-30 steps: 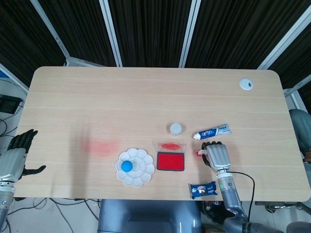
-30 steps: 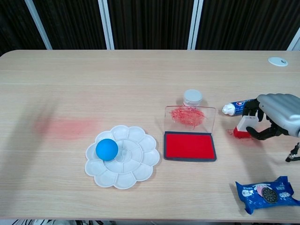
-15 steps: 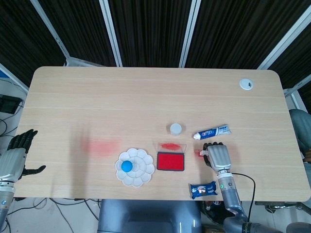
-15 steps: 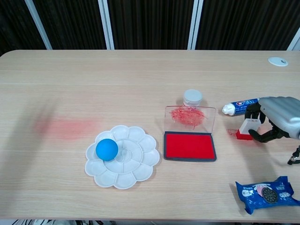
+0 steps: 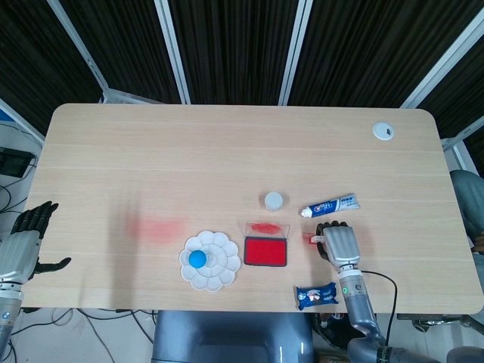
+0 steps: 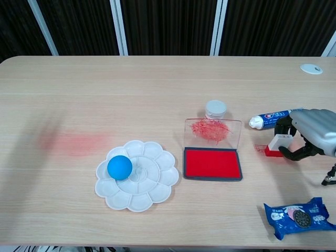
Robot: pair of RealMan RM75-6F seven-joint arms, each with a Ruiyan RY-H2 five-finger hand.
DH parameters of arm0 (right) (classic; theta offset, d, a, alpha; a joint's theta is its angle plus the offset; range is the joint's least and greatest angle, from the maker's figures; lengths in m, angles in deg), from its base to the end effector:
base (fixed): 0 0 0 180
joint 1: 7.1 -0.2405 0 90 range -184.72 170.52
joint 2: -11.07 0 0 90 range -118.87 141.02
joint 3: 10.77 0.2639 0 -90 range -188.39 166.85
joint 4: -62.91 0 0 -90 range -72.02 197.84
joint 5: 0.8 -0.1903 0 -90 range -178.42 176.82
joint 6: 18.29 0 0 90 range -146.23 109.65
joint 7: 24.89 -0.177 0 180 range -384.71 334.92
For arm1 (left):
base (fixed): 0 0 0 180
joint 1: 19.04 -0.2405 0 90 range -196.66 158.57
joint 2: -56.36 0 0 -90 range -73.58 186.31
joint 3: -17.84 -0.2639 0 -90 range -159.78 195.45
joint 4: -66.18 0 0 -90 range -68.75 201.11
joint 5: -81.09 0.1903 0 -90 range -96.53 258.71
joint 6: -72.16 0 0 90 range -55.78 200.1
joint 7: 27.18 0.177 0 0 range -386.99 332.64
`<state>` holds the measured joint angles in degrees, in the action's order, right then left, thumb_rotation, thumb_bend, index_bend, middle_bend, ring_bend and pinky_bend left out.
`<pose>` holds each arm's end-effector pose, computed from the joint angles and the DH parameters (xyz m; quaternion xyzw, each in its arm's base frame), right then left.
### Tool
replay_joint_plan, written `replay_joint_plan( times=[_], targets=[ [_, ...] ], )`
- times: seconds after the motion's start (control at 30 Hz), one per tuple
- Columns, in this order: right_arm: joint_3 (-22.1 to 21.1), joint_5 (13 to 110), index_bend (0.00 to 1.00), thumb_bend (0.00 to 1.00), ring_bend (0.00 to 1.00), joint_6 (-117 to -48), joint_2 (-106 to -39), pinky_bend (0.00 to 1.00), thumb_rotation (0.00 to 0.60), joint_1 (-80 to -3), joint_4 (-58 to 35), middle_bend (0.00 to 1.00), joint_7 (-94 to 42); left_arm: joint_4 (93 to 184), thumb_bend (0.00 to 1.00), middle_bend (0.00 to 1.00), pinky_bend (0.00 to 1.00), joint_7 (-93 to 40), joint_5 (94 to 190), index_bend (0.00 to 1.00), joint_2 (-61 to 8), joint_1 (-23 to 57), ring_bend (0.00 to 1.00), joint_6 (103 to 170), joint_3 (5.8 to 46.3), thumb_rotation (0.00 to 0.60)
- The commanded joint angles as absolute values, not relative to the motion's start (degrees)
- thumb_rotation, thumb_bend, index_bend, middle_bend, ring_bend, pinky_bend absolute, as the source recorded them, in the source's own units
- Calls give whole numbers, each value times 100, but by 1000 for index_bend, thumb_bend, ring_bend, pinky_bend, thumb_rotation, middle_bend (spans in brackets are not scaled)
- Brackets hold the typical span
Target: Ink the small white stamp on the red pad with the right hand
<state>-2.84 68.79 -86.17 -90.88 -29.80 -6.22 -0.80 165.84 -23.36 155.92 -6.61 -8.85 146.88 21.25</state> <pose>-0.2611 -0.3071 -0.0363 0.6649 -0.3989 0.3097 0.5503 -0.3067 0.2368 0.1567 -0.5866 -0.4681 -0.3456 0.5634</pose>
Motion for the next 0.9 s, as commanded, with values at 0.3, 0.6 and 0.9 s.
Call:
replay_joint_plan(
  times=[0.3,0.6,0.9],
  targets=[
    [-256,6814,662,420,382,-8576,-9063,394,600,-2986,-672,460,-1,16584,0,0,0,-2328,15590,0,-661,-885,0,14687,2126,600],
    [-250,6768,616,412,381,-8546,-9039,387,600,-2987,-717,453,52,16590,0,0,0,-2327,15585,0,-656,-886,0,14683,2126,600],
    [-238,6700,525,408,374,-8506,-9009,380,600,-2989,-767,440,114,16595,0,0,0,-2322,15581,0,-653,-886,0,14680,2125,600]
  ],
)
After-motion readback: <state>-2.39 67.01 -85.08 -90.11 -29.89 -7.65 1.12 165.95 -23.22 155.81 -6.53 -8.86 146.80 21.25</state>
